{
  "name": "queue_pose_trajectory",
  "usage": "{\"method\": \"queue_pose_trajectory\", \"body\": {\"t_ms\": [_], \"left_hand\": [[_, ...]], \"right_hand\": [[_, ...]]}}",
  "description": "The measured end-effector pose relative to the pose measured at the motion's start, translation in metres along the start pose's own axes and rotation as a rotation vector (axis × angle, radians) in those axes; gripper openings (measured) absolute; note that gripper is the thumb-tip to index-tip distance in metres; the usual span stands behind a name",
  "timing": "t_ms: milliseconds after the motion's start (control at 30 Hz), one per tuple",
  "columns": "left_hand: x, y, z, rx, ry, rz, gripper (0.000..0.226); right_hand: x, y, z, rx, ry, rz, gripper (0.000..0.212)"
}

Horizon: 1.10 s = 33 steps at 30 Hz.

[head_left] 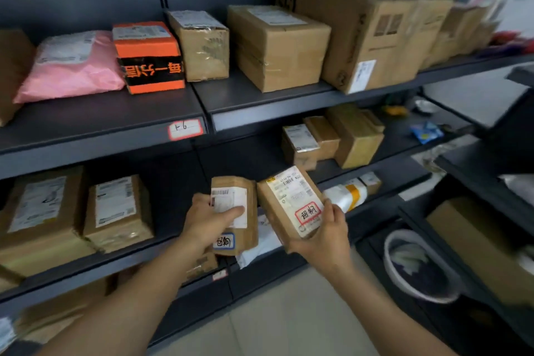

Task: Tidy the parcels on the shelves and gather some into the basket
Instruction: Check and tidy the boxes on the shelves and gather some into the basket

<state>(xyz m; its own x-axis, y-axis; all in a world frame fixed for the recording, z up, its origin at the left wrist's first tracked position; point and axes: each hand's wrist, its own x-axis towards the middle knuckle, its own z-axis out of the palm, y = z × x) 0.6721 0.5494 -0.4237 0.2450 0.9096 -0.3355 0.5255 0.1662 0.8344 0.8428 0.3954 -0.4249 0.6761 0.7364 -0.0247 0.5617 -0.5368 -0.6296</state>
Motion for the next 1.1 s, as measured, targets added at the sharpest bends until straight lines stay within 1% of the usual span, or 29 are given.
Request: {"method": "queue_pose_trajectory", "body": {"t_ms": [133, 167, 233, 267, 300, 400, 433, 533, 667, 833, 933, 1033, 1100], "left_hand": [[-0.028, 0.001, 0.027, -0.076, -0.161, -0.022, 0.074], [-0.035, 0.002, 0.038, -0.087, -0.204, -0.020, 0.069], [-0.058, 0.009, 0.061, -0.095, -0.300, 0.033, 0.050], [-0.071, 0.014, 0.074, -0.094, -0.348, 0.065, 0.047], [-0.084, 0.019, 0.089, -0.089, -0.393, 0.082, 0.052], [-0.122, 0.032, 0.135, -0.035, -0.524, 0.128, 0.078], [-0.138, 0.037, 0.151, -0.005, -0.560, 0.158, 0.080], [-0.186, 0.046, 0.196, 0.095, -0.640, 0.252, 0.075], [-0.264, 0.052, 0.250, 0.180, -0.703, 0.323, 0.060], [-0.372, 0.040, 0.320, 0.272, -0.789, 0.382, 0.063], [-0.432, 0.031, 0.359, 0.329, -0.847, 0.424, 0.059], [-0.478, 0.020, 0.393, 0.361, -0.843, 0.491, 0.054], [-0.498, 0.014, 0.413, 0.388, -0.814, 0.516, 0.051]], "right_hand": [[-0.068, 0.022, -0.023, 0.028, 0.088, 0.130, 0.123], [-0.083, 0.030, -0.031, 0.025, 0.110, 0.163, 0.123], [-0.113, 0.049, -0.051, 0.010, 0.156, 0.236, 0.125], [-0.127, 0.059, -0.063, -0.007, 0.185, 0.265, 0.125], [-0.141, 0.070, -0.075, -0.025, 0.216, 0.293, 0.126], [-0.182, 0.102, -0.114, -0.005, 0.312, 0.391, 0.124], [-0.196, 0.114, -0.126, 0.018, 0.348, 0.421, 0.123], [-0.239, 0.150, -0.154, 0.056, 0.451, 0.496, 0.123], [-0.305, 0.202, -0.182, 0.076, 0.527, 0.608, 0.122], [-0.401, 0.273, -0.218, 0.121, 0.590, 0.755, 0.120], [-0.458, 0.317, -0.244, 0.108, 0.610, 0.827, 0.122], [-0.511, 0.360, -0.267, 0.085, 0.653, 0.891, 0.120], [-0.540, 0.383, -0.280, 0.067, 0.680, 0.942, 0.124]]}}
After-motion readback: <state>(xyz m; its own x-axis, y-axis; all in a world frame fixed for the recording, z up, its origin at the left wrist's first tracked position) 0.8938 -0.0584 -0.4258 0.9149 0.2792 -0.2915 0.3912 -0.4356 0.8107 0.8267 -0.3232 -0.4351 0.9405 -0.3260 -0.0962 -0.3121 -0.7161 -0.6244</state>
